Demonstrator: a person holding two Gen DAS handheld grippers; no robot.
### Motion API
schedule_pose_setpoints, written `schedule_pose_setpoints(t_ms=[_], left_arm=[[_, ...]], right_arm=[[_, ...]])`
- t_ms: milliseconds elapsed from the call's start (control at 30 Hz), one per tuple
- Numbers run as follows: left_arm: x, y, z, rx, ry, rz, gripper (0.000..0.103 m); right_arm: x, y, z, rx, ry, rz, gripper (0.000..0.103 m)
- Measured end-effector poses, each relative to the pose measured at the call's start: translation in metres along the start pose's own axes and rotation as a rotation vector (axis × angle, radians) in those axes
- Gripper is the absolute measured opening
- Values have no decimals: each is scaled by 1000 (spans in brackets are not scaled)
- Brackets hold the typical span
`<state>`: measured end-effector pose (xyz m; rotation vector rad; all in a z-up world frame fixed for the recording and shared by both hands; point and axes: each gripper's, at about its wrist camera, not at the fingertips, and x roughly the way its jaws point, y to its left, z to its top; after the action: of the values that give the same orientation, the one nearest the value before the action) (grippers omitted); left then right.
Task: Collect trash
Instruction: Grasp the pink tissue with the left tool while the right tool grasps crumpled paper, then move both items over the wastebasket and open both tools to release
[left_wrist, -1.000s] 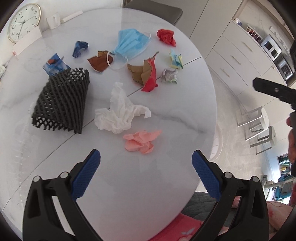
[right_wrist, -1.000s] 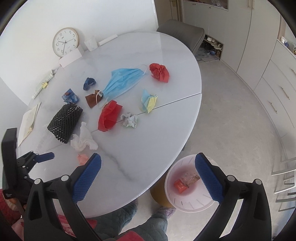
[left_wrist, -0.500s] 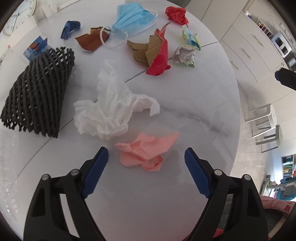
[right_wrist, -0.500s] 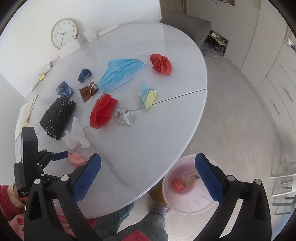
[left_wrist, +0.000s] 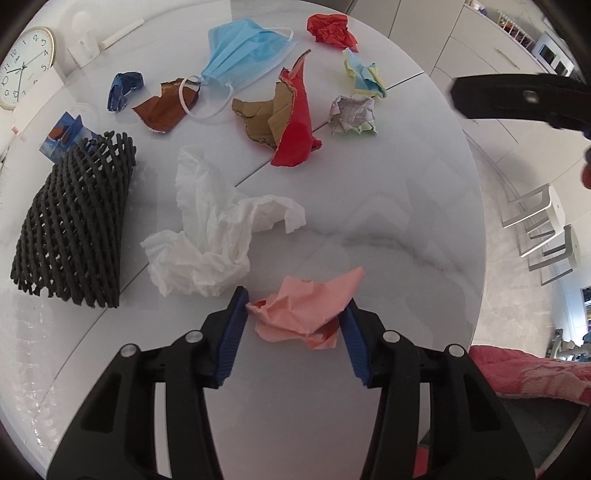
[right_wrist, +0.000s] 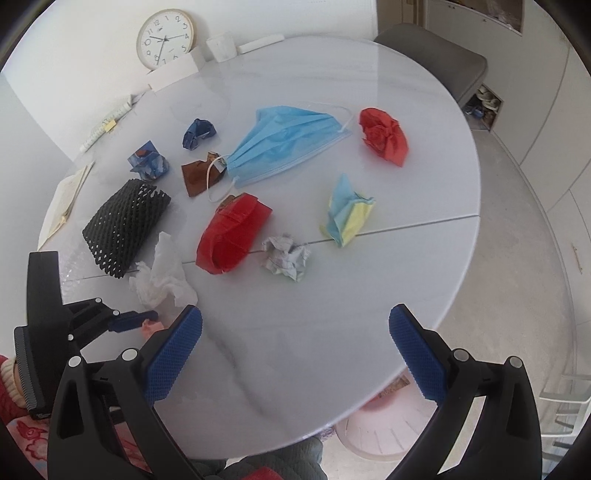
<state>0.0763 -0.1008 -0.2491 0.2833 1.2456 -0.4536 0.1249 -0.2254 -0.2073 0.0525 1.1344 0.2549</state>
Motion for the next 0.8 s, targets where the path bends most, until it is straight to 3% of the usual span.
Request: schedule_pose_setpoints(t_ms=[233,400,633,800], left_arm=[[-9,-6,13,19,-35,-6,48],[-15,-3,22,-6,-48,5,48],[-20,3,17,-42,-55,18,48],[-24,2,20,-35,-64,15,48]], right_arm=[[44,-1,17,-52,52,25,72],[62,0,26,-71,66,27,71],[76,4,29,-121,100,2,31],[65,-2,22,-86,88,27,29]])
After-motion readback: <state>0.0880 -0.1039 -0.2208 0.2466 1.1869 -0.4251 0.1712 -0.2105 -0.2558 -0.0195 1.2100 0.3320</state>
